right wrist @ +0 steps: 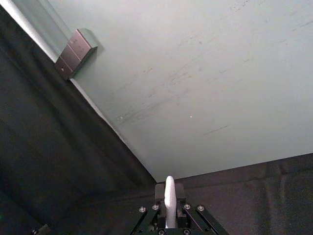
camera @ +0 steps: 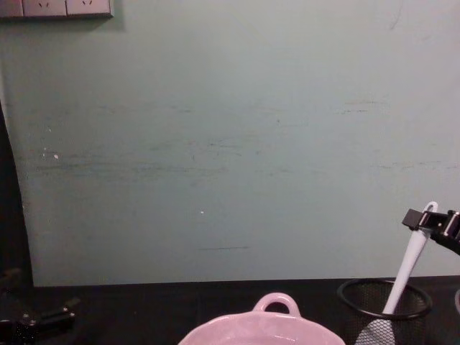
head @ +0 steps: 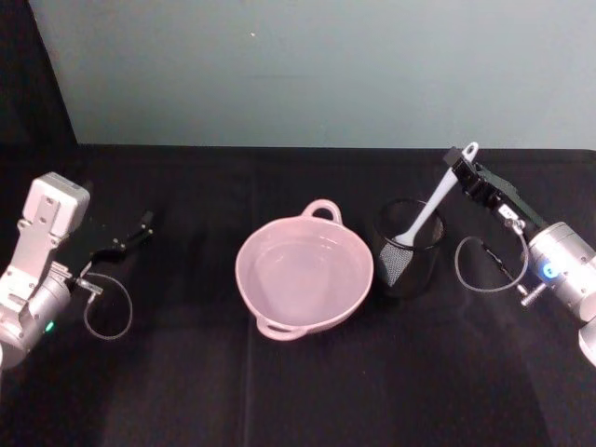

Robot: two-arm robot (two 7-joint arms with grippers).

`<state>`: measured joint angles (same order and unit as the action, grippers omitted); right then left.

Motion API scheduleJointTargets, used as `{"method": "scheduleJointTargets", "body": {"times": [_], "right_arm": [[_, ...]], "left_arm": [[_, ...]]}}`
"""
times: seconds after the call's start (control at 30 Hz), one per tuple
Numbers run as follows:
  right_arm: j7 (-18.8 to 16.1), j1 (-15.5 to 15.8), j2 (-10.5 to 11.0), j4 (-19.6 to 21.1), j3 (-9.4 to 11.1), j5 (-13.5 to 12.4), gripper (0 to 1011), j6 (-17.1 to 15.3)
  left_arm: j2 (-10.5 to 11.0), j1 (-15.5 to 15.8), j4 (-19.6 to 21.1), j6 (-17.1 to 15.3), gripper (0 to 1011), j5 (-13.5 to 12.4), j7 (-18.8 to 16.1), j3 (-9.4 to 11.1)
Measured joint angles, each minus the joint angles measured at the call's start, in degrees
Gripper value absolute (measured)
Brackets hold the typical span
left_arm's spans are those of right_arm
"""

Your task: Use the one hand to pick up the spoon and stir the clear water in the bowl.

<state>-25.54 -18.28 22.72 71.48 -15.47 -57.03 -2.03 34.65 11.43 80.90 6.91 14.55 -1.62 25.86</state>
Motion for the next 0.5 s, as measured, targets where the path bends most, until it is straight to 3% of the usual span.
{"method": "scheduleJointTargets", "body": {"times": [0.1, 0.27, 0.5], "right_arm": [[-0.09, -0.19, 0.0, -0.29, -0.2, 0.05, 116, 0.12], [-0.34, -0.33, 0.04, -0.54, -0.35, 0.04, 209, 0.29], [-0.15, 0.07, 0.51, -0.42, -0.19, -0.33, 468, 0.04]], "left_arm": [[0.0, 0.0, 0.0, 0.0, 1011, 0.0, 0.0, 0.0], [0.0, 0.0, 0.0, 0.0, 1011, 0.0, 0.0, 0.0], [0.0, 0.01, 0.0, 0.0, 1011, 0.0, 0.0, 0.0]]}}
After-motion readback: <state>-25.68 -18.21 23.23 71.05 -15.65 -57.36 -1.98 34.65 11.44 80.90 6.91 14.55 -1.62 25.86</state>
